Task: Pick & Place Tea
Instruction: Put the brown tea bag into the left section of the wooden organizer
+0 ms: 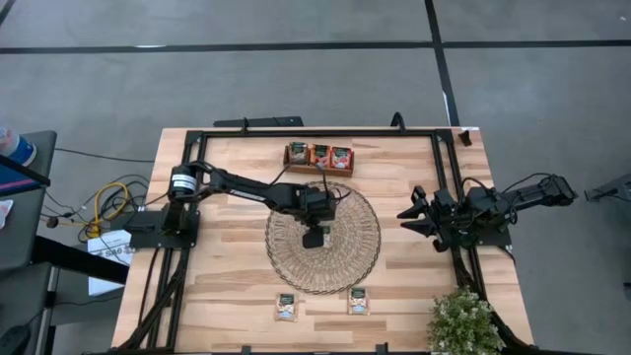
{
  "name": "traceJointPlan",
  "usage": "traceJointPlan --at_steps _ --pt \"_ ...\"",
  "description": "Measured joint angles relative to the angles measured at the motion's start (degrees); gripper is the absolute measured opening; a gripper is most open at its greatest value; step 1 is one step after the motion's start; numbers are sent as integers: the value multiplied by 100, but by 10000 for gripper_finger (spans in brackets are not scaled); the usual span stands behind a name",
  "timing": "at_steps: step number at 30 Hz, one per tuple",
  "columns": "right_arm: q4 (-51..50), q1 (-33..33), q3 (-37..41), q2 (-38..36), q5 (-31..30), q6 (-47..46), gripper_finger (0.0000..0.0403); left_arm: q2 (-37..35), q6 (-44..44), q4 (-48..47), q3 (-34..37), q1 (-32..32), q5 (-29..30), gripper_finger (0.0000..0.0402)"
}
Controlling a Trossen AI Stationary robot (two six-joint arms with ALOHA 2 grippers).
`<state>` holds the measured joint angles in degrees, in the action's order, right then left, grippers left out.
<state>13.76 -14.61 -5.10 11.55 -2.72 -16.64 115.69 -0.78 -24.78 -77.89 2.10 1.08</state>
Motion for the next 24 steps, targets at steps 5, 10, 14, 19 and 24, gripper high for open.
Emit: traceJointPlan --at_steps 5,10,14,19,24 --pt "0 1 0 0 0 2 114 95 12 51 -2 -61 84 233" --pt "2 0 0 0 -1 0 114 97 11 44 -2 -73 118 227" --pt "2 0 0 0 -1 0 114 97 12 25 -2 -77 118 226" --pt "0 0 0 0 -2 0 114 97 16 13 -2 -102 134 205" --pt "1 0 0 0 -2 -3 114 97 15 -8 -2 -104 144 171"
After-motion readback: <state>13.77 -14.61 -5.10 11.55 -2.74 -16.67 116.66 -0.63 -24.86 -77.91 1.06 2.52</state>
